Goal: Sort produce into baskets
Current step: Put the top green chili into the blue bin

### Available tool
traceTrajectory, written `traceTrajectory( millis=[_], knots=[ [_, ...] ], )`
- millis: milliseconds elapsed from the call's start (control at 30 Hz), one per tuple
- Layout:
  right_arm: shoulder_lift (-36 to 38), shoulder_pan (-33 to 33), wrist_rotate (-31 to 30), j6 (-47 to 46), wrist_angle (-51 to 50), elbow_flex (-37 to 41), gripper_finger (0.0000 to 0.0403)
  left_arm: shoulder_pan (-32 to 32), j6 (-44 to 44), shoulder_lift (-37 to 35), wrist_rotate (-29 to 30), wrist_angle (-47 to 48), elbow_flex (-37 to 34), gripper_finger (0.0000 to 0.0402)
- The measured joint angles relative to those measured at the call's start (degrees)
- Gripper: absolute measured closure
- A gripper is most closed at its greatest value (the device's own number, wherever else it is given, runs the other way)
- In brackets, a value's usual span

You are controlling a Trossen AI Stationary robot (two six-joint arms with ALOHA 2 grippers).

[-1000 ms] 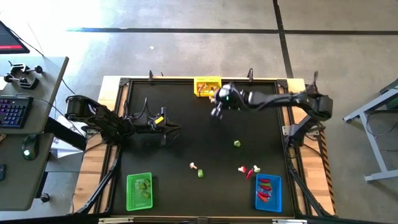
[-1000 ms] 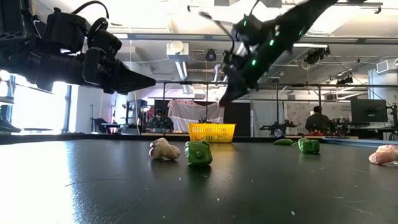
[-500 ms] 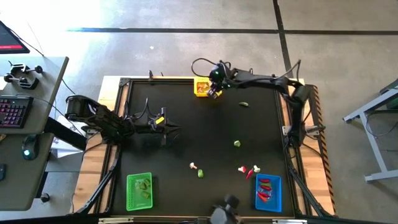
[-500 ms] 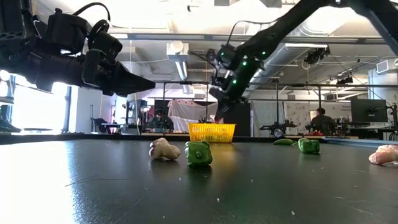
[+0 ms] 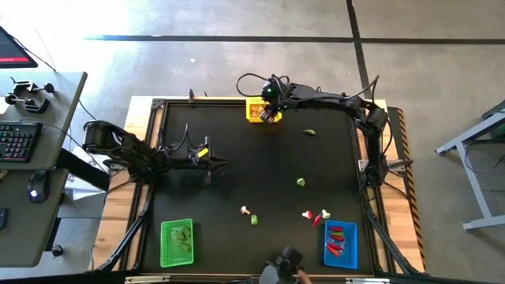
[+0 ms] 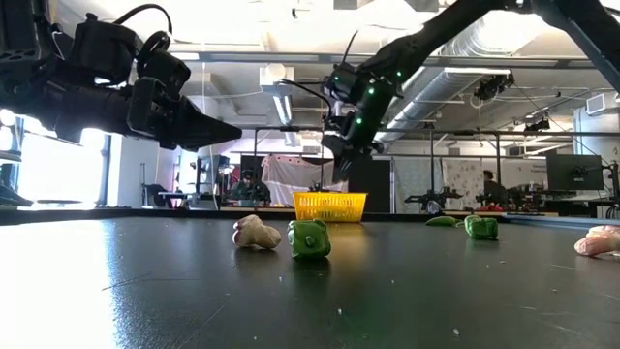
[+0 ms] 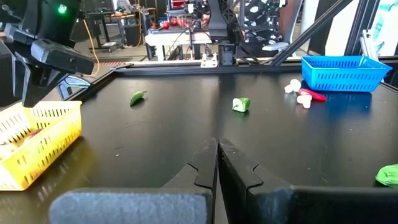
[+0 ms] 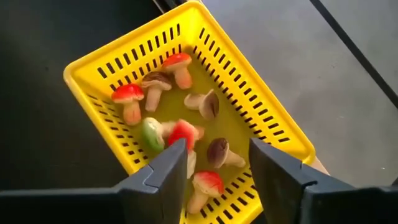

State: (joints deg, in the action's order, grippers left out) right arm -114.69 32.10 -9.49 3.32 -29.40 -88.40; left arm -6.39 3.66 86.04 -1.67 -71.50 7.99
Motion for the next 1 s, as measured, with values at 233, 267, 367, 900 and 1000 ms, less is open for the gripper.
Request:
traceTrajectory(
  millis=[233, 267, 367, 900, 1000],
  knots=[
    [6.3, -3.5, -2.4, 1.2, 5.1, 7.4, 0.0356, 0.0, -1.1, 0.0, 0.0, 0.3, 0.0, 0.0401],
    [8.0, -4.1, -2.4, 1.2, 6.9, 9.9, 0.0379, 0.0, -1.2, 0.0, 0.0, 0.4, 0.0, 0.0401],
    [14.6, -6.1, -2.3, -1.2, 11.9, 19.0, 0.0388, 0.0, -1.5, 0.0, 0.0, 1.0, 0.0, 0.0401],
    [38.2, -34.0, -4.2, -33.2, 21.1, 56.1, 0.0371, 0.0, -4.1, 0.0, 0.0, 15.9, 4.7, 0.0401],
    [37.8, -39.5, -9.4, -38.1, 21.2, 57.6, 0.0332, 0.0, -4.1, 0.0, 0.0, 15.9, 4.9, 0.0401]
  ],
)
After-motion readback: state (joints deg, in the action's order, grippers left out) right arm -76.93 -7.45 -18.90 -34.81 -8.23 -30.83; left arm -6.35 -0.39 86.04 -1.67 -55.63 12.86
